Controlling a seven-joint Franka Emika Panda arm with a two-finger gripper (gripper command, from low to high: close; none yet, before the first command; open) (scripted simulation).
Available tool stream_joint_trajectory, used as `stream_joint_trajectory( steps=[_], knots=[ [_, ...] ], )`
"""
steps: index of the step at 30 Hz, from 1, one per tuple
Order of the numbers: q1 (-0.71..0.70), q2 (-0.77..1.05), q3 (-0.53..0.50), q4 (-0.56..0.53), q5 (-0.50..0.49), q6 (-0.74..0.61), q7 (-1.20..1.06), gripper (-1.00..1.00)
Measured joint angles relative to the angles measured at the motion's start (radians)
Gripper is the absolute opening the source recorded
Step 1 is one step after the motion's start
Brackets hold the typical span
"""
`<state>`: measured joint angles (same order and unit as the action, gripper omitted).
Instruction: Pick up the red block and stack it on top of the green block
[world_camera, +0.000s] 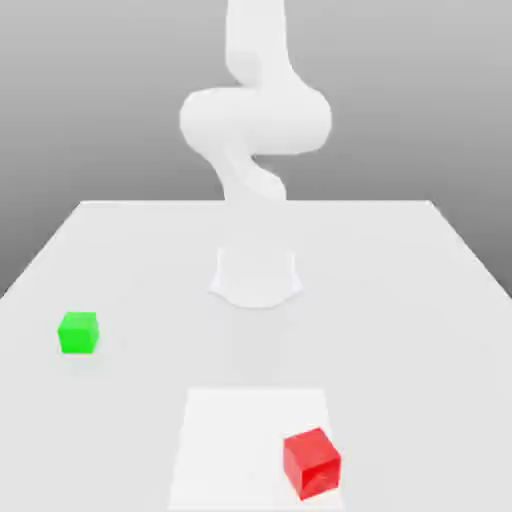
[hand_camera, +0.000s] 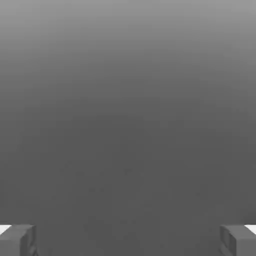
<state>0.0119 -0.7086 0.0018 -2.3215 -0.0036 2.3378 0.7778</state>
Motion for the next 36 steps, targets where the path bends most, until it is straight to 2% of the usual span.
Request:
stream_joint_trajectory(
  steps=[23,28,29,36],
  knots=[
    [0.091,0.840,0.031,-0.198,-0.010,0.348,-0.223,0.00],
    [0.096,1.021,0.027,-0.186,-0.024,0.484,-0.224,0.00],
    [0.098,1.054,0.024,-0.181,-0.027,0.511,-0.222,-1.00],
    [0.098,1.061,0.025,-0.181,-0.029,0.516,-0.221,-1.00]
  ],
)
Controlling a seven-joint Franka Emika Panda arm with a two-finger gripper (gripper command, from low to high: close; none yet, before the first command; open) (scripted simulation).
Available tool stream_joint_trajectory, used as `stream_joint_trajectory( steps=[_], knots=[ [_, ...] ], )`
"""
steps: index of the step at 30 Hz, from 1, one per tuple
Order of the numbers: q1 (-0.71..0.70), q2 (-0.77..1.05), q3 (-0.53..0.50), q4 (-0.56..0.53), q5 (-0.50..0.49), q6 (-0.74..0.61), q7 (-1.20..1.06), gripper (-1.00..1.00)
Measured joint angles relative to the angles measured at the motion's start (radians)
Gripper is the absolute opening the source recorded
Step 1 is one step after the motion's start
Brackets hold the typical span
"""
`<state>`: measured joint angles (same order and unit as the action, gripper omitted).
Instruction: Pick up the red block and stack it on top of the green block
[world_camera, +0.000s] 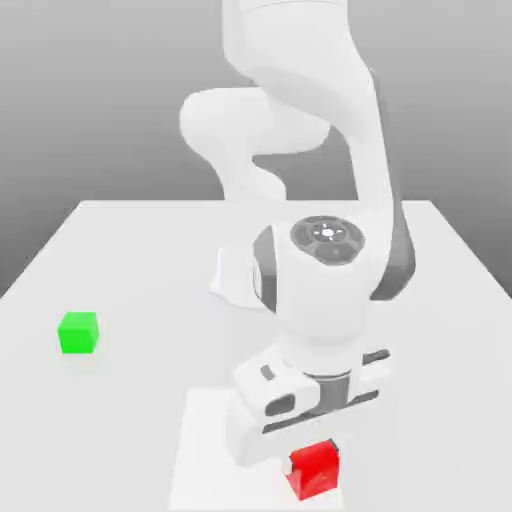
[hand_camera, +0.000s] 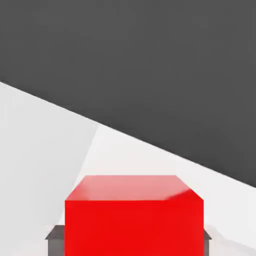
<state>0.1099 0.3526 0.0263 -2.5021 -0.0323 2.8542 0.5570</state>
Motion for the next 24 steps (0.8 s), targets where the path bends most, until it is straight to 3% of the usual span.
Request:
stream_joint_trajectory(
  steps=[5,9,15,24],
  knots=[
    [-0.009,-0.154,0.007,-0.025,0.014,-0.130,-0.010,-1.00],
    [-0.098,-0.246,-0.106,-0.088,-0.014,-0.156,0.066,-1.00],
    [-0.383,-0.374,-0.250,-0.197,-0.089,-0.171,0.222,-1.00],
    [-0.699,-0.560,-0.434,-0.360,-0.176,-0.188,0.438,-1.00]
  ],
)
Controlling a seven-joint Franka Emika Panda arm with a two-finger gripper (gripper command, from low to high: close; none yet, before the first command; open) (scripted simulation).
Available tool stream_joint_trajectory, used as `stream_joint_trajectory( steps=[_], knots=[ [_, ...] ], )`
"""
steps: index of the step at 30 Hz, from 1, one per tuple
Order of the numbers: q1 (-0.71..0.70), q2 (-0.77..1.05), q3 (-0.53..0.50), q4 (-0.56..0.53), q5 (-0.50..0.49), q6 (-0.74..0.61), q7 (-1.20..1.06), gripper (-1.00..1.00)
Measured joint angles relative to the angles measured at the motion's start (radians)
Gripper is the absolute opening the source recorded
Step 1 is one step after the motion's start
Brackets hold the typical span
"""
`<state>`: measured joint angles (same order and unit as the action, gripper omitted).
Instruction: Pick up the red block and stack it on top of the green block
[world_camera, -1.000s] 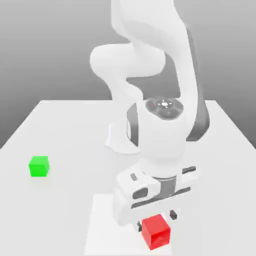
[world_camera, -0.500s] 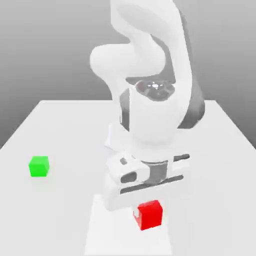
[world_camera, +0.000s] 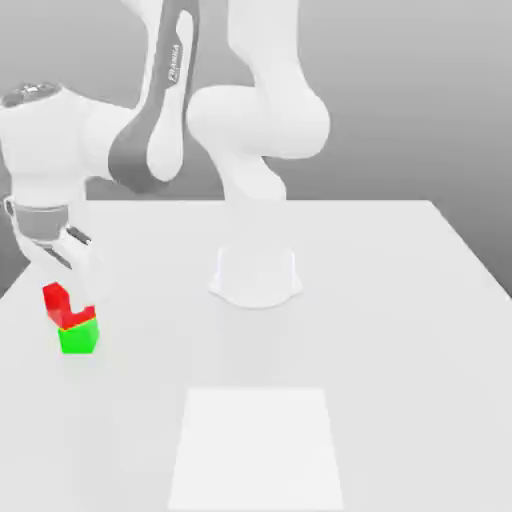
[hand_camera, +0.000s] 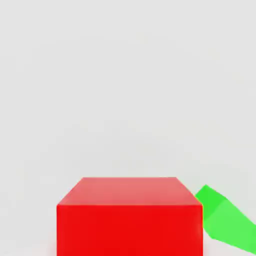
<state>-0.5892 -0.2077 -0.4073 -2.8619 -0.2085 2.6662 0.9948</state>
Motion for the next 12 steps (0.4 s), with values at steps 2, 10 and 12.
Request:
stream_joint_trajectory(
  steps=[2,10,12],
  knots=[
    [-0.037,0.003,-0.031,-0.020,0.008,0.024,0.015,-1.00],
    [0.010,0.234,-0.026,-0.021,0.273,0.241,-0.162,1.00],
    [0.009,0.234,-0.026,-0.021,0.273,0.241,-0.162,1.00]
  ],
)
